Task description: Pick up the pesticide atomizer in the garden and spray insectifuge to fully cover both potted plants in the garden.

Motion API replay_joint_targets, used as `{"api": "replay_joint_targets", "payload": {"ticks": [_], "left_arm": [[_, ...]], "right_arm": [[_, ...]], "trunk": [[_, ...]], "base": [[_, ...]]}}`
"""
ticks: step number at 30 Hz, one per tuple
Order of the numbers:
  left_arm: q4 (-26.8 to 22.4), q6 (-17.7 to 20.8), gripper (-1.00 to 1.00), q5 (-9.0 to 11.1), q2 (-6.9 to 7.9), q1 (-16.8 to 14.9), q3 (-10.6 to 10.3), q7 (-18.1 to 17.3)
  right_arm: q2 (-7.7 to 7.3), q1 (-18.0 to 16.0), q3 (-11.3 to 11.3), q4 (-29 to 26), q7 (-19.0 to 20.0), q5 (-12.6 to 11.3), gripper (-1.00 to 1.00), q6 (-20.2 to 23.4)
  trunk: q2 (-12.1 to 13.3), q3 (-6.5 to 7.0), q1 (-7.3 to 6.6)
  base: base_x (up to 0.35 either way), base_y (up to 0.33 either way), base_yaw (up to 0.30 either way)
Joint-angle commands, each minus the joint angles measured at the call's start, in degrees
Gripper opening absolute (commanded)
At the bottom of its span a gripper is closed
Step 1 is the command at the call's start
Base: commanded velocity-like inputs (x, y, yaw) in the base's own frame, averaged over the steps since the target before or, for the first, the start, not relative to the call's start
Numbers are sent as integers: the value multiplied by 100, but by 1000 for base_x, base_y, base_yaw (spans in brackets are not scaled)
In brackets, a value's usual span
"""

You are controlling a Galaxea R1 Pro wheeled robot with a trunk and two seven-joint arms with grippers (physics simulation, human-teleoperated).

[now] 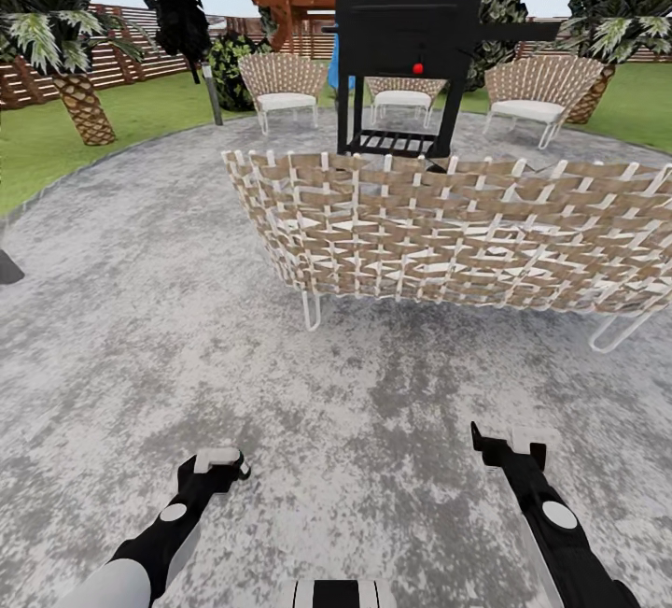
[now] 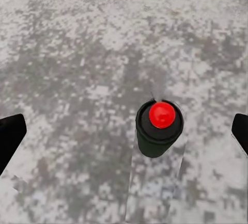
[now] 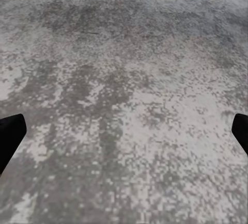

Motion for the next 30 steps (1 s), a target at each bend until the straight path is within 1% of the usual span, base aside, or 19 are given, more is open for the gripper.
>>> {"api": "replay_joint_targets", "payload": {"ticks": [1,22,26,30], "left_arm": [[7,-23,100,-60,-3,-4,32,12],[7,-31,100,-56,-3,-4,40,17],[7,-31,100,-53,-3,-4,41,19],[7,-31,100,-52,-3,-4,41,20]], "right_arm": [[0,-1,-3,-2,2,26,100,4],[16,6,-3,-70,-31,18,100,4],[17,7,-4,-75,-32,18,100,4],[17,7,-4,-78,-32,18,100,4]], "trunk": [[-1,-4,1],[-1,-4,1],[-1,-4,1],[-1,-4,1]], "base": [[102,-66,38],[8,-6,3],[0,-150,40],[0,-254,233]]}}
